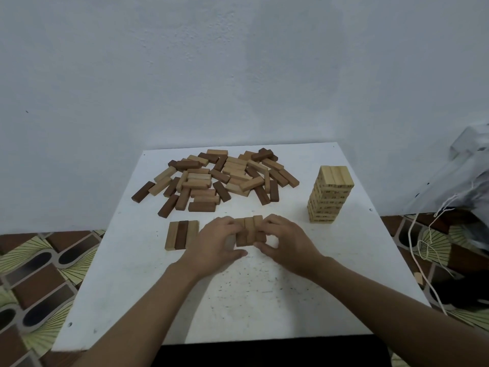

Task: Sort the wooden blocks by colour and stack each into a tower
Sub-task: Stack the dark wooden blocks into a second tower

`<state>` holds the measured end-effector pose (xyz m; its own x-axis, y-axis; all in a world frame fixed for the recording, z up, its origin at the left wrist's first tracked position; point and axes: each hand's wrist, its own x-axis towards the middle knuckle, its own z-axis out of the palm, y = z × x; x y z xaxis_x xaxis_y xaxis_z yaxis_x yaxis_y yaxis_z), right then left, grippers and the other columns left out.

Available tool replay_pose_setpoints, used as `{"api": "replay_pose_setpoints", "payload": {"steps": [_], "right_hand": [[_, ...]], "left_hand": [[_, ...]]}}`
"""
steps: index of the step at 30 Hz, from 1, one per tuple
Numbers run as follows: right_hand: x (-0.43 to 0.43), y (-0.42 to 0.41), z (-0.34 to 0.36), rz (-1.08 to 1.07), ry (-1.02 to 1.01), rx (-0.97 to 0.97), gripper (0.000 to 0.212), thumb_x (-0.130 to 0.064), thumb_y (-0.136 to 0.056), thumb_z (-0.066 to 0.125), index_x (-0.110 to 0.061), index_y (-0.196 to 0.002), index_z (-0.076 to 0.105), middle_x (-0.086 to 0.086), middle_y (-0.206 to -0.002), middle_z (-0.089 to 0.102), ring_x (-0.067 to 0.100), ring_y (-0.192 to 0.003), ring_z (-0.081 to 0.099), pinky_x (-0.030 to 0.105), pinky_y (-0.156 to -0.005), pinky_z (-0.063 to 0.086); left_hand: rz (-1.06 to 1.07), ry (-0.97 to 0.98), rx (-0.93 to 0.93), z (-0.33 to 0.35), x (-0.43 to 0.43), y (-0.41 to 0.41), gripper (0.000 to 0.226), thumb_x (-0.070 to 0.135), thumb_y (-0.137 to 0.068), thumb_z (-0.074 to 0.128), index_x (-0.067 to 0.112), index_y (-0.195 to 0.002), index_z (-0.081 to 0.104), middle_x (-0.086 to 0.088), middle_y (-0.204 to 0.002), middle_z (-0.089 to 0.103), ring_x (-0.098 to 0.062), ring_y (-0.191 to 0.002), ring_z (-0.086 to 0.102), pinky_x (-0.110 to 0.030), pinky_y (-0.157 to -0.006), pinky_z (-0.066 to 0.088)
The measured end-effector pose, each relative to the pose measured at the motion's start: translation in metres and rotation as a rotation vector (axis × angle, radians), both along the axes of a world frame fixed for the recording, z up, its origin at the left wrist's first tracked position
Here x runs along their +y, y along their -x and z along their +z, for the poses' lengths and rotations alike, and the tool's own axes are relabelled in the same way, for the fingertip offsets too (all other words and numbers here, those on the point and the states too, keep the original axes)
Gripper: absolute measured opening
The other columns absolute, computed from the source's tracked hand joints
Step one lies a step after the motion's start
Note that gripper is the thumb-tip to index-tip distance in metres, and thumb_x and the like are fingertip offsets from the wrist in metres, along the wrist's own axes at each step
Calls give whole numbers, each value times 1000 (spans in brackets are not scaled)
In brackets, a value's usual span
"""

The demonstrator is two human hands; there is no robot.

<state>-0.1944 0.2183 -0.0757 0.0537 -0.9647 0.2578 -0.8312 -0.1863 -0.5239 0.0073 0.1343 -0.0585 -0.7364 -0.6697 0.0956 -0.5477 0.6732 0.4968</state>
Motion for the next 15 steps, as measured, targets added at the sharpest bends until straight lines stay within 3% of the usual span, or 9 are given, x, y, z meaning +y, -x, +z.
{"api": "replay_pose_setpoints", "payload": {"steps": [3,5,8,10,11,13,15], "right_hand": [[-3,-1,1,-45,-80,-40,73,-40,-77,84,-19,-139,51,-3,-129,48,7,-101,50,21,-86,50],[-7,-2,3,-35,-113,-41,85,-42,-74,85,-14,-144,45,2,-132,46,12,-105,50,27,-90,51],[-12,-1,5,-4,-133,-81,71,-34,-72,88,-10,-130,56,2,-122,47,11,-96,50,16,-82,44],[-15,0,5,-1,-125,-73,58,-30,-72,89,-9,-119,63,1,-118,48,5,-86,46,6,-73,37],[-16,0,4,3,-115,-66,54,-28,-72,89,-8,-116,65,2,-116,49,4,-82,46,5,-71,35],[-17,0,2,22,-97,-63,50,-23,-72,89,-7,-114,67,3,-116,51,3,-81,46,6,-73,38],[-15,-1,2,42,-87,-71,50,-18,-73,88,-6,-117,67,3,-120,53,8,-88,51,17,-80,48]], "left_hand": [[-3,-48,-72,5,-9,6,83,47,-80,83,24,-150,45,7,-149,42,-13,-135,34,-26,-105,33],[-28,-80,-121,10,-17,14,92,48,-80,82,19,-156,37,3,-156,38,-17,-142,29,-27,-110,27],[-83,-66,-153,17,-25,22,75,44,-78,85,13,-141,57,-3,-131,61,-19,-117,50,-25,-98,32],[-99,-42,-125,19,-29,24,64,46,-74,88,13,-126,69,-4,-113,68,-18,-101,57,-28,-93,39],[-101,-32,-118,19,-30,23,62,47,-73,88,13,-121,71,-4,-107,68,-17,-96,57,-24,-88,38],[-86,-19,-113,14,-30,22,62,53,-71,86,16,-118,72,-2,-101,68,-16,-92,55,-21,-81,33],[-28,5,-115,9,-24,21,59,59,-69,82,19,-112,72,1,-96,65,-15,-89,53,-25,-76,31]]}}
